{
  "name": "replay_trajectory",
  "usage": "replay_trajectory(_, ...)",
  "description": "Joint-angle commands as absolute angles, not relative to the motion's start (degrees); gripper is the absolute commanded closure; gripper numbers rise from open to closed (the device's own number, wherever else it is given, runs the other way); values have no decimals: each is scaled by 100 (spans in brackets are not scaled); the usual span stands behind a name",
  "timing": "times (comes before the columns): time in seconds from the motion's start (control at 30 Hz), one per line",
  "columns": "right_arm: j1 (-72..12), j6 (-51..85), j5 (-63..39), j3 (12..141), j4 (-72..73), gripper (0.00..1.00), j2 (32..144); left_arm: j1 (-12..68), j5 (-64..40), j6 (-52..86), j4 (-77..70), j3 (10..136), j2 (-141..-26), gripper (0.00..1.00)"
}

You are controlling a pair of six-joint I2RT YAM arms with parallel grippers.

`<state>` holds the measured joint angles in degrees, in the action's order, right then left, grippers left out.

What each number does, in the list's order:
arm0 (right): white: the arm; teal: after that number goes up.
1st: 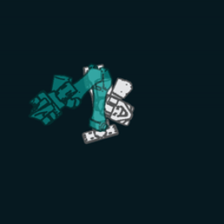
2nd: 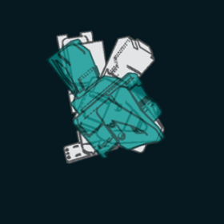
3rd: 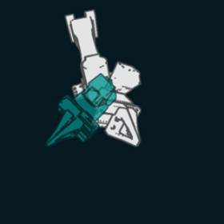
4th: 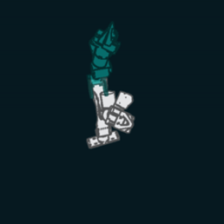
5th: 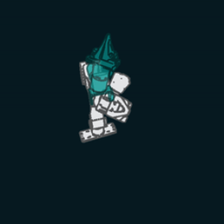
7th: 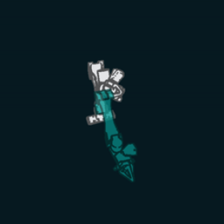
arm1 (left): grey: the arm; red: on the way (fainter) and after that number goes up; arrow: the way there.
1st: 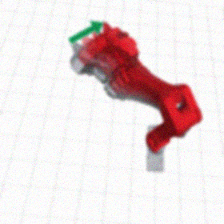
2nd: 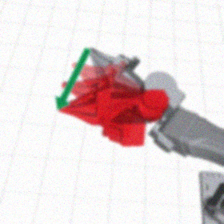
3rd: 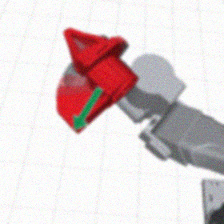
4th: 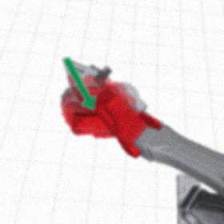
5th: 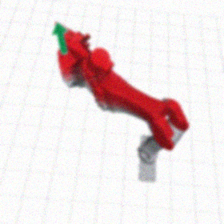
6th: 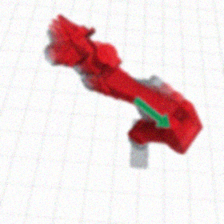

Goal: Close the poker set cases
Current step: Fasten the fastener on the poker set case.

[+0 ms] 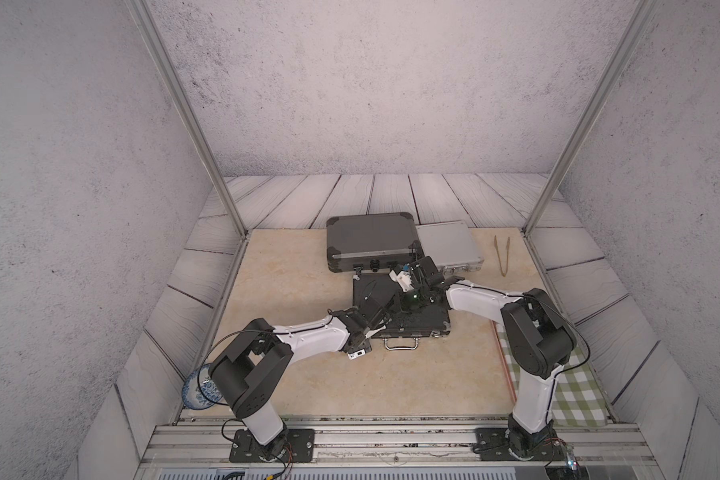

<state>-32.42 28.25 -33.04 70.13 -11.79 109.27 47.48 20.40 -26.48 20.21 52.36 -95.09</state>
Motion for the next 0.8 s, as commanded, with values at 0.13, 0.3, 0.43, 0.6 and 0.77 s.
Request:
replay_trajectory(0.13, -3283, 2681, -2611, 6653, -2248, 96, 11404, 5018, 1626, -3336, 1511, 5353, -9241, 10)
replay_trajectory(0.3, -3275, 2672, -2643, 6719, -2258, 96, 11474, 4663, 1098, -3357, 1937, 4975, -8387, 9)
replay_trajectory(0.43, -3278, 2698, -2682, 6830, -2268, 96, 11574, 4667, 538, -3263, 2010, 4896, -7800, 6)
replay_trajectory(0.6, -3273, 2689, -2672, 6893, -2324, 96, 11562, 4719, 440, -3425, 1563, 4751, -7733, 3)
replay_trajectory(0.77, -3274, 2680, -2637, 6873, -2326, 96, 11557, 4829, 874, -3567, 1518, 4968, -8215, 3)
